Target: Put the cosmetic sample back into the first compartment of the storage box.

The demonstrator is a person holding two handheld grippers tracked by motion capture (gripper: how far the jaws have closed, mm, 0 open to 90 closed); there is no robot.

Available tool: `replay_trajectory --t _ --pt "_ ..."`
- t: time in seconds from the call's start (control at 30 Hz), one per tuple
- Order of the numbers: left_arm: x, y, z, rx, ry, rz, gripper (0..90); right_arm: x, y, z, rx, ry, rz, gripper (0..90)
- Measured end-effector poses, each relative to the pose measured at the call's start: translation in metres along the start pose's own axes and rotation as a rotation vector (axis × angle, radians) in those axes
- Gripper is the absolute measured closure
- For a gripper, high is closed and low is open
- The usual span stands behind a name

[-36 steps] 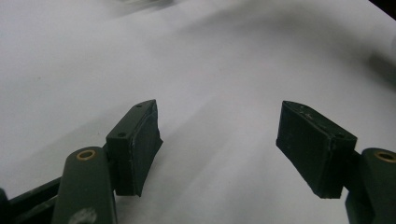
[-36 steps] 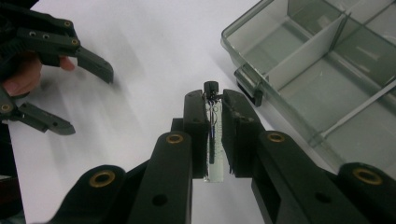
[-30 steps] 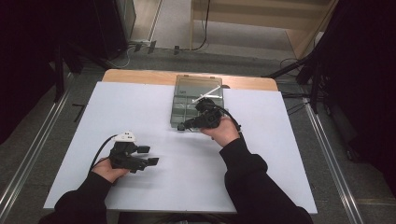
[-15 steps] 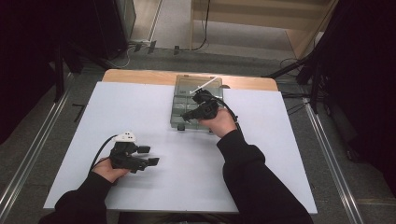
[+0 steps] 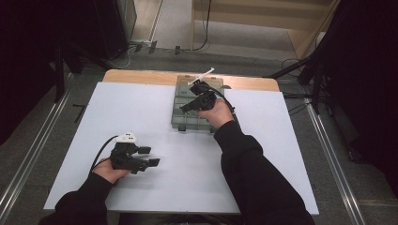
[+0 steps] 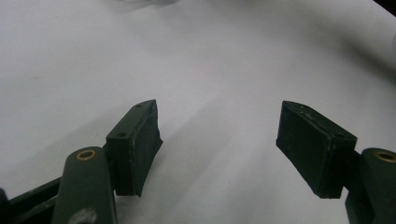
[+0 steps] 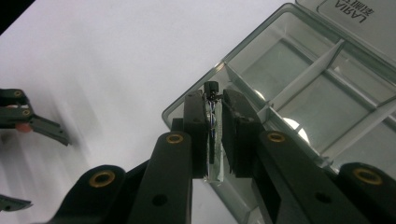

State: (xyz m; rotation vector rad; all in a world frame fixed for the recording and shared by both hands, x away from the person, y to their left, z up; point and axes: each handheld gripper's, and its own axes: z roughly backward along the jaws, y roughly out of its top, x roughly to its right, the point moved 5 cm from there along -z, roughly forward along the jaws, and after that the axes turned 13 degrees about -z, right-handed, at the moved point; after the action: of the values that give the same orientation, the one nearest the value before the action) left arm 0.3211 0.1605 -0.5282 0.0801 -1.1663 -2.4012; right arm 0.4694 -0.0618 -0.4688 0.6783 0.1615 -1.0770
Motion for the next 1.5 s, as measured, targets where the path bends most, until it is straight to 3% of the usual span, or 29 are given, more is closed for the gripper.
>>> replay_trajectory --t 0.17,0.33,0.47,1.03,1.27,1.4,1.5 --pt "0.0 0.0 0.0 -0.001 0.0 -0.001 29.6 0.006 0.01 -0.004 0.003 0.001 -0.033 81.4" --pt "0.0 0.0 0.0 0.0 -0.002 -0.002 29.5 0.014 0.02 -0.01 -0.008 -0.036 -0.062 81.4" --pt "0.0 0.0 0.0 0.0 -0.003 0.0 29.5 0.019 0.03 -0.013 0.003 -0.038 -0.097 81.4" --pt "0.002 0.001 0.001 0.007 -0.009 -0.008 29.5 0.031 0.048 -0.034 0.04 -0.078 -0.19 81.4" --pt "0.003 0.002 0.001 0.02 -0.015 -0.014 29.5 0.03 0.05 -0.045 0.047 -0.067 -0.204 81.2" --pt "0.003 0.002 0.002 0.026 -0.012 -0.01 29.5 0.029 0.048 -0.052 0.033 -0.086 -0.189 81.1" --pt "0.002 0.002 0.001 0.018 -0.011 -0.014 29.5 0.03 0.047 -0.054 0.032 -0.076 -0.188 80.9"
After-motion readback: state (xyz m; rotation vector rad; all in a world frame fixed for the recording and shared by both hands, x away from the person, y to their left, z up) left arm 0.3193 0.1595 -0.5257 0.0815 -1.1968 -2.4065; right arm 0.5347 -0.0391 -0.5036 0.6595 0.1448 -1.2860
